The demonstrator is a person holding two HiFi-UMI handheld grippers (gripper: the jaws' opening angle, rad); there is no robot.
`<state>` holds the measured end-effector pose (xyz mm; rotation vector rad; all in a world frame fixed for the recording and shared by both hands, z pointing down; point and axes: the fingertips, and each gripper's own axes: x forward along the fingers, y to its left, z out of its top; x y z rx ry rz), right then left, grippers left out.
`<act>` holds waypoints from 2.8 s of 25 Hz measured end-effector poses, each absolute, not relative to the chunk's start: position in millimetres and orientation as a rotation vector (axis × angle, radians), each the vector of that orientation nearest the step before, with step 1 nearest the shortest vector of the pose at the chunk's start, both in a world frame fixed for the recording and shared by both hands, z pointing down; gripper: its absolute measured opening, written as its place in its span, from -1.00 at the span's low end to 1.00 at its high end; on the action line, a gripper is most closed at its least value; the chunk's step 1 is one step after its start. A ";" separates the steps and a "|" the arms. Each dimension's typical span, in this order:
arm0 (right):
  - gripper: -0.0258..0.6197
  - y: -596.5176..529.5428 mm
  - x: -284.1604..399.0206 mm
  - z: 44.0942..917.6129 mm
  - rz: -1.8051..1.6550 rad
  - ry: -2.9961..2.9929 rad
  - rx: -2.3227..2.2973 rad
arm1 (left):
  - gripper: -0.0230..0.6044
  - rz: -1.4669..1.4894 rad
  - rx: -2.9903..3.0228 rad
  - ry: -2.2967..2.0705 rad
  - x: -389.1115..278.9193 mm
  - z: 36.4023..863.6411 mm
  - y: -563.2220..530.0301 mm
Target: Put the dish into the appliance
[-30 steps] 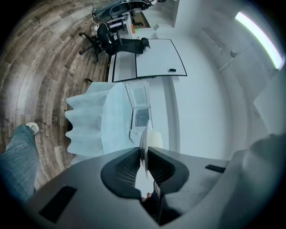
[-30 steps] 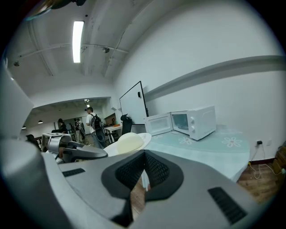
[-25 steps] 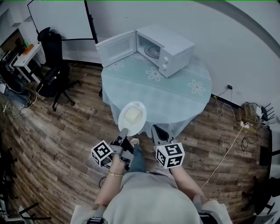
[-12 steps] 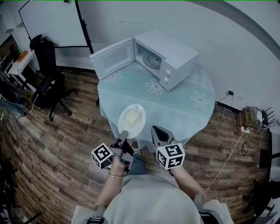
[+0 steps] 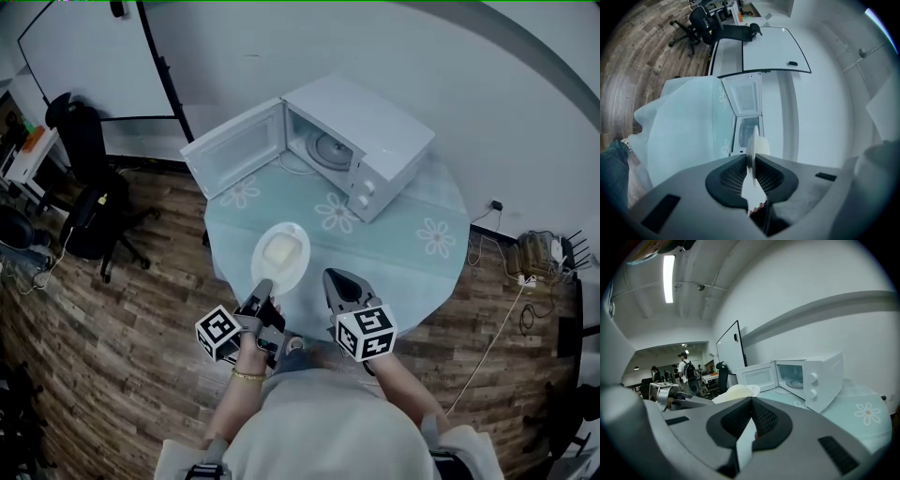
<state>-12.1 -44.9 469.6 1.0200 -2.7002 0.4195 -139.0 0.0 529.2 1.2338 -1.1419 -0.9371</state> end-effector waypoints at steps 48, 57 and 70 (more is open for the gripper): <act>-0.91 -228.6 -45.4 508.9 0.539 -2.578 1.153 | -0.77 -0.695 1.259 -1.021 -173.9 603.6 -312.4; -0.90 -244.0 -39.3 519.6 0.570 -2.559 1.129 | -0.76 -0.666 1.238 -1.042 -168.0 625.5 -355.4; -0.90 -257.3 -34.2 519.4 0.604 -2.570 1.130 | -0.76 -0.625 1.213 -1.051 -159.4 641.3 -387.0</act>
